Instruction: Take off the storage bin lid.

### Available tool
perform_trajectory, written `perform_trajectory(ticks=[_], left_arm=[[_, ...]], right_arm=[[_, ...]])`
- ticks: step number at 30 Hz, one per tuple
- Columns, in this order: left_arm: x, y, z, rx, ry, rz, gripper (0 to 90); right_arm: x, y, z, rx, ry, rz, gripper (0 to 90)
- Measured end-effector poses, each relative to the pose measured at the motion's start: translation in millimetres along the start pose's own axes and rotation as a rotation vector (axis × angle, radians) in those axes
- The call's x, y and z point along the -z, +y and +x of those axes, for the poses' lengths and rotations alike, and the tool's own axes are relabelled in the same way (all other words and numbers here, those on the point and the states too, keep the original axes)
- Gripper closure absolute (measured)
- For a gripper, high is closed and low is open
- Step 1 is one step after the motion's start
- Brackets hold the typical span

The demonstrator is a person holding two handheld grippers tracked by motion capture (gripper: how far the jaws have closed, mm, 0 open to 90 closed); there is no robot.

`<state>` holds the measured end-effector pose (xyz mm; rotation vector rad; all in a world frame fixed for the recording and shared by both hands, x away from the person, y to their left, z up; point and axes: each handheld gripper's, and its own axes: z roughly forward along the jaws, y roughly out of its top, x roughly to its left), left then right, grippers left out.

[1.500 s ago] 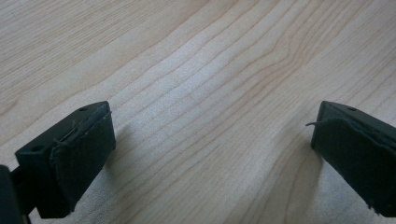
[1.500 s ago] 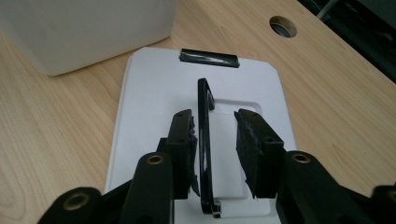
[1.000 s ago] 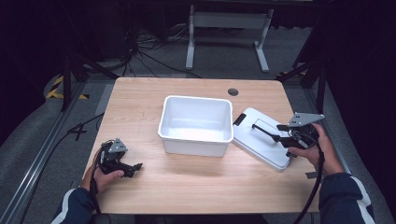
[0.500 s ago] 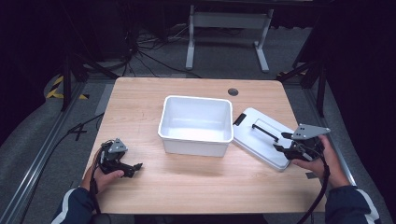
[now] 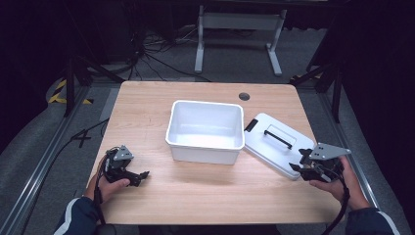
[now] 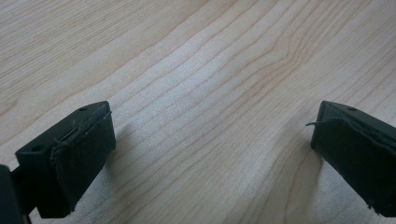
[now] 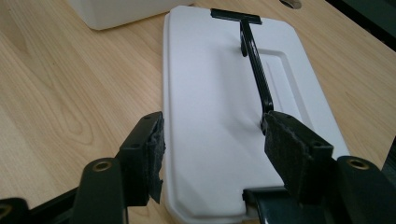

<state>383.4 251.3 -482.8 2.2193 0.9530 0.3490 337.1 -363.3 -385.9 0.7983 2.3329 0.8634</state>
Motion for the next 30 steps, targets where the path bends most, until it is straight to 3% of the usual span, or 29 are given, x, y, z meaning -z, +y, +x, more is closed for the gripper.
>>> perform_trajectory(ticks=[6,11,14,22,26,30], left_arm=[[0.2,-0.1,0.1,-0.001,0.000,0.001,0.2],[0.2,-0.1,0.1,-0.001,0.000,0.001,0.2],[-0.5,0.4,0.3,-0.003,-0.002,-0.002,0.2],[-0.6,0.5,0.4,-0.003,-0.002,-0.003,0.2],[-1.0,0.7,0.5,-0.004,-0.004,-0.003,0.2],[-1.5,1.4,1.1,-0.011,-0.002,-0.006,0.1]], right_arm=[[-0.6,-23.3,5.9,-0.025,-0.009,-0.004,35.0],[-2.6,-44.3,7.7,-0.093,-0.007,0.001,33.1],[-5.1,-54.9,10.4,-0.110,-0.013,0.006,32.4],[-9.8,-77.9,13.3,-0.177,0.001,0.011,30.2],[-14.0,-88.1,13.3,-0.211,-0.014,0.027,27.1],[-17.1,-94.3,10.1,-0.252,-0.007,-0.001,23.6]])
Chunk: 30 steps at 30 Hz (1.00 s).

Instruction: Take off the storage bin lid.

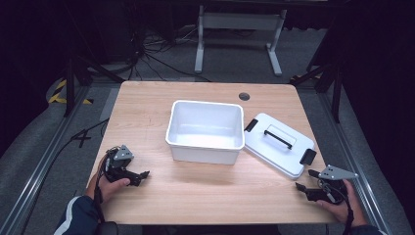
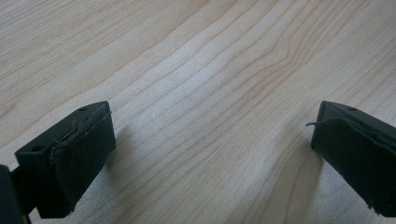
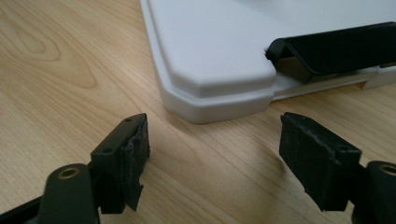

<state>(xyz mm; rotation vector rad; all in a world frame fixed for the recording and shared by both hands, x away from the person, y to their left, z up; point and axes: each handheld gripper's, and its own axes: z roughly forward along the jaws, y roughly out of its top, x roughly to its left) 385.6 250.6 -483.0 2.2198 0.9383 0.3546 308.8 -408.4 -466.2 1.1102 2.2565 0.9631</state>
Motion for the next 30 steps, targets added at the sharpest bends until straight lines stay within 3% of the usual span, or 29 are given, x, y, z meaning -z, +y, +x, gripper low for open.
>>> perform_trajectory(ticks=[7,10,30], left_arm=[[-0.3,0.7,0.7,-0.011,-0.002,0.003,0.2],[-0.3,0.1,-0.5,0.005,-0.007,0.003,0.2],[0.0,0.0,0.0,-0.001,-0.006,0.003,0.2]], right_arm=[[-1.6,-0.8,-4.5,-0.042,0.029,0.009,22.0],[-2.0,-0.8,-4.6,-0.039,0.029,0.008,21.7],[-2.1,-0.6,-3.6,-0.047,0.026,0.009,21.6]])
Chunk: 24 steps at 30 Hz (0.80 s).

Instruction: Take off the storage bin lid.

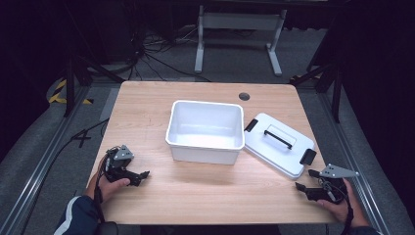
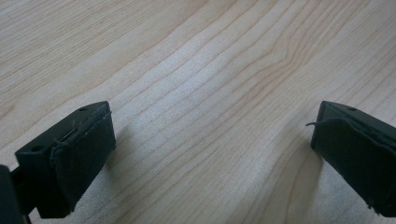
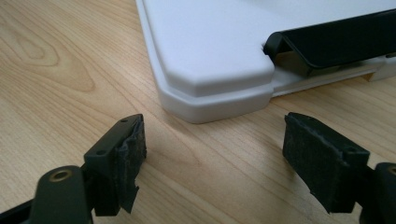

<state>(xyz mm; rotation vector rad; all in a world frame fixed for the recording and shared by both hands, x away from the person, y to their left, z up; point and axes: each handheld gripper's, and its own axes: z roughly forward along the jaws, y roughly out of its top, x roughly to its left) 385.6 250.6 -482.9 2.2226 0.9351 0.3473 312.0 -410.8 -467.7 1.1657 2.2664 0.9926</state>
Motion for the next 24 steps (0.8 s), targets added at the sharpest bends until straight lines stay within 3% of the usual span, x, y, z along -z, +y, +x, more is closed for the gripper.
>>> perform_trajectory(ticks=[24], left_arm=[[-0.6,0.8,0.4,-0.006,0.001,-0.001,0.2]], right_arm=[[-0.1,0.2,-0.4,0.002,0.003,0.001,21.5]])
